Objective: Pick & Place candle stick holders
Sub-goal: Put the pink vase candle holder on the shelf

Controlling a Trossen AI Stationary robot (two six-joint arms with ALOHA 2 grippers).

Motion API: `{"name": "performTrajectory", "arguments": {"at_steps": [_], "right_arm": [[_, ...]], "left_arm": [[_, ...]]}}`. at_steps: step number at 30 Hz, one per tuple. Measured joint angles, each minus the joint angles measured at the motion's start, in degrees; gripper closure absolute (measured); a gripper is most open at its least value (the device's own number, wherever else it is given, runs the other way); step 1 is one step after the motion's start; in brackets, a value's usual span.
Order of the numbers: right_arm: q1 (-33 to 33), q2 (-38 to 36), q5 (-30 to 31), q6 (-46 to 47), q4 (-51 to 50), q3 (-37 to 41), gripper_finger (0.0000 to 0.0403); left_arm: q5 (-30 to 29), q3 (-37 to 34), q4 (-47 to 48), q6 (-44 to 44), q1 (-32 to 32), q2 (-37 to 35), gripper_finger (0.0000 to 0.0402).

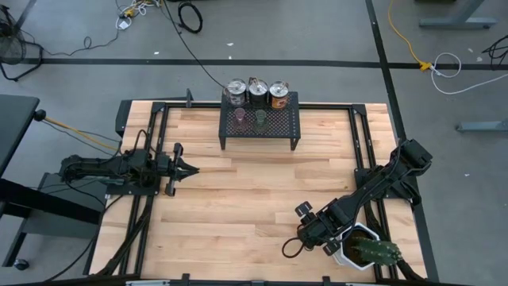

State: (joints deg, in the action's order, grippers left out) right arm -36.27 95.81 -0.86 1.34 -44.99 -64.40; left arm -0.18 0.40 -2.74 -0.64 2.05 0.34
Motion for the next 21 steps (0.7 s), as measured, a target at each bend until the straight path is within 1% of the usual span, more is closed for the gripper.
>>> {"name": "performTrajectory", "arguments": {"at_steps": [5, 21], "right_arm": [[0.0, -0.2, -0.1, -0.3, -2.5, -2.1, 0.0236], [1.4, -0.5, 0.0, -0.3, -14.3, -18.2, 0.0236]], "left_arm": [[0.0, 0.0, 0.0, 0.0, 0.0, 0.0, 0.0367], [0.0, 0.0, 0.0, 0.0, 0.0, 0.0, 0.0367]]}}
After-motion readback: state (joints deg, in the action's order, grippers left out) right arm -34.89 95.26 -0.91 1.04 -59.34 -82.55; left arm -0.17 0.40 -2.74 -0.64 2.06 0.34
